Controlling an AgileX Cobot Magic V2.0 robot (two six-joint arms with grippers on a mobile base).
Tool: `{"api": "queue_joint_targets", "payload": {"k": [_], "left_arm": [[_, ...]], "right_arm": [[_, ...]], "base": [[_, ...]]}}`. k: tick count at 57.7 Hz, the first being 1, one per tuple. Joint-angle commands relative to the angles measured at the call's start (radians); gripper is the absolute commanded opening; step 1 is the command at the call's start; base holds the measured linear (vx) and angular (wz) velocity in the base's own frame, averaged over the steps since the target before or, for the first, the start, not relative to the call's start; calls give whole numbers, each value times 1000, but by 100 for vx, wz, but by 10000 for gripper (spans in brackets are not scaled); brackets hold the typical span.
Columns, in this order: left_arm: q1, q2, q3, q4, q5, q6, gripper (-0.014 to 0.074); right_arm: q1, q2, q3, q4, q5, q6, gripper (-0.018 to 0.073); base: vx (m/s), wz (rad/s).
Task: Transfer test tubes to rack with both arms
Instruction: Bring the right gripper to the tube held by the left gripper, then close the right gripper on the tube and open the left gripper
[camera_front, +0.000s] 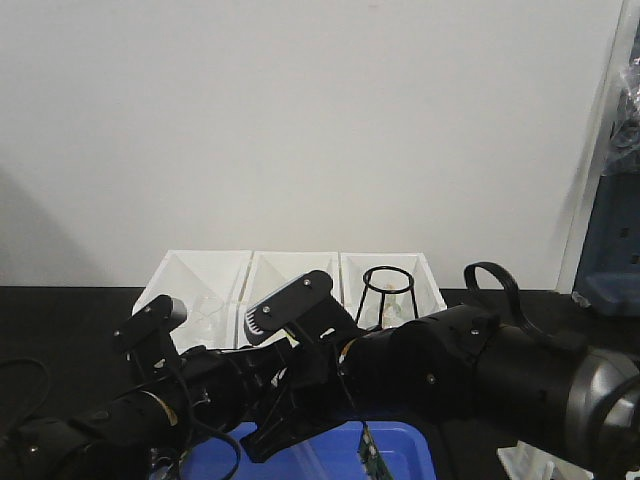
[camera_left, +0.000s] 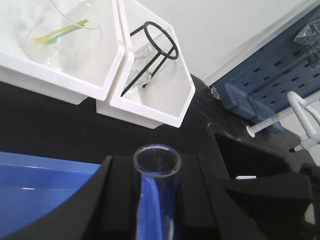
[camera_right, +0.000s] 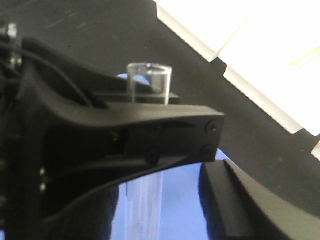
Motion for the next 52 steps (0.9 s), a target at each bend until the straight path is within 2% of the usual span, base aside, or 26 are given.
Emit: {"api": "queue_joint_targets", "payload": {"k": [1,24,34,45,52], "left_arm": [[-5,-44,-36,1,-94,-13,1],[-5,-44,-36,1,-105,-13,5],[-5,-44,-36,1,-132,-13,16],[-5,-44,-36,1,-173,-13,48],[-5,-44,-36,1,-207,-13,123]], "right_arm": [[-6,-42,-33,-4,-77,9,356],[-6,-42,-33,1,-59,29,122],[-6,-42,-33,3,-62,29,-13],[-6,-42,-33,4,-63,29,-12],[-6,-42,-33,4,-67,29,-12]], "base": [[0,0],[0,0],[0,0],[0,0],[0,0]]}}
